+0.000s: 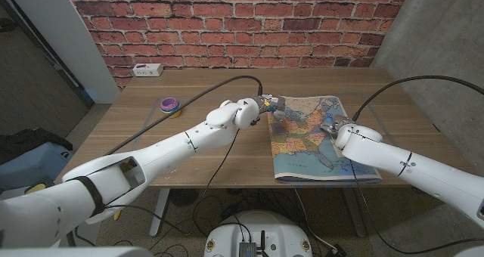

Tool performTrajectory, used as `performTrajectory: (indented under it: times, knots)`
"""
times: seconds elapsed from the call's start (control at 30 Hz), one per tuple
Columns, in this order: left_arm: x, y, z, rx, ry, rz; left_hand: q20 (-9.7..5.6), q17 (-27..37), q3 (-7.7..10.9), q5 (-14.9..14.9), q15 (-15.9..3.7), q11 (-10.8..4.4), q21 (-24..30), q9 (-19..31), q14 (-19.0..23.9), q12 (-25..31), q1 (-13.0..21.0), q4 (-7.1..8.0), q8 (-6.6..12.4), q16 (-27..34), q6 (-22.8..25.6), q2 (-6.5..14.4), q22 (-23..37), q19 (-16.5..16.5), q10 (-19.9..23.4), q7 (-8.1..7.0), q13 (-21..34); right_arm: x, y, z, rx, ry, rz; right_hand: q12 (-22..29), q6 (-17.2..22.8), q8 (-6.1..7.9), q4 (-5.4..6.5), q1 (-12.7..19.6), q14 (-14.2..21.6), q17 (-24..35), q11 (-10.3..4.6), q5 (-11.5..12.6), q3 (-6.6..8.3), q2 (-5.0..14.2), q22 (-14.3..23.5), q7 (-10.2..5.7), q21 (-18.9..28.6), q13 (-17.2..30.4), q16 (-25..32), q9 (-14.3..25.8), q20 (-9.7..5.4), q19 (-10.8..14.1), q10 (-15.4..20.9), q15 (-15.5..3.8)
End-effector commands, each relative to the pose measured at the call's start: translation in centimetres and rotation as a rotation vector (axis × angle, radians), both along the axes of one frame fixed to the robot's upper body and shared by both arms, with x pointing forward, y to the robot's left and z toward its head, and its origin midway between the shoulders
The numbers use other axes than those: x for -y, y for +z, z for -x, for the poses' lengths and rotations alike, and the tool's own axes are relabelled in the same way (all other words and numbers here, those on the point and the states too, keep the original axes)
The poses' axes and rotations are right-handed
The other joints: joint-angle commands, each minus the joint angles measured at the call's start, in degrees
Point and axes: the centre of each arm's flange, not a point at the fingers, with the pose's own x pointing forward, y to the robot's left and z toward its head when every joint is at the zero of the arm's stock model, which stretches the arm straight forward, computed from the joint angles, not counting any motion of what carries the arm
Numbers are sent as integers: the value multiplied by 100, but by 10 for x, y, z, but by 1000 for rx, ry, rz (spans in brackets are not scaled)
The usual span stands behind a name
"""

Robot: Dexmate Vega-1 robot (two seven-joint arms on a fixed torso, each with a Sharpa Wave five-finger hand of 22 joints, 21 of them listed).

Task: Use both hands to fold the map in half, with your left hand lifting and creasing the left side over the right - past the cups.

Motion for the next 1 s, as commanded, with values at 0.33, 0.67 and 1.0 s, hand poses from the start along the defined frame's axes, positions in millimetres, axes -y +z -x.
performTrajectory:
  times: [0.33,0.67,1.0]
  knots:
    - [6,-20,-22,-134,103,-137,-23,-7,64,21,15,32,0,-2,118,6,9,-42,-29,42,98,9,-36,-61,123,41,36,-6,5,-4,12,13,7,29,-42,21,-4,27,-122,11,31,-14,-41,-38,20,9,25,10,39,9,6,29,4,-200]
    - [5,-23,-26,-120,140,-156,-35,-33,100,21,26,50,-8,-11,167,13,34,-61,-43,40,157,9,-55,-145,173,56,55,-6,2,-8,-16,5,18,25,-73,11,-21,40,-131,12,32,-8,-57,-33,20,3,21,11,33,9,12,29,-9,-193]
    - [-7,-9,2,62,-74,55,281,258,-79,-106,96,15,132,123,43,-10,-2,25,-27,252,122,118,-42,-45,128,48,151,-8,2,-10,-25,1,24,23,-70,16,-47,70,-133,10,44,1,-61,-33,20,9,19,11,30,10,21,33,-15,-190]
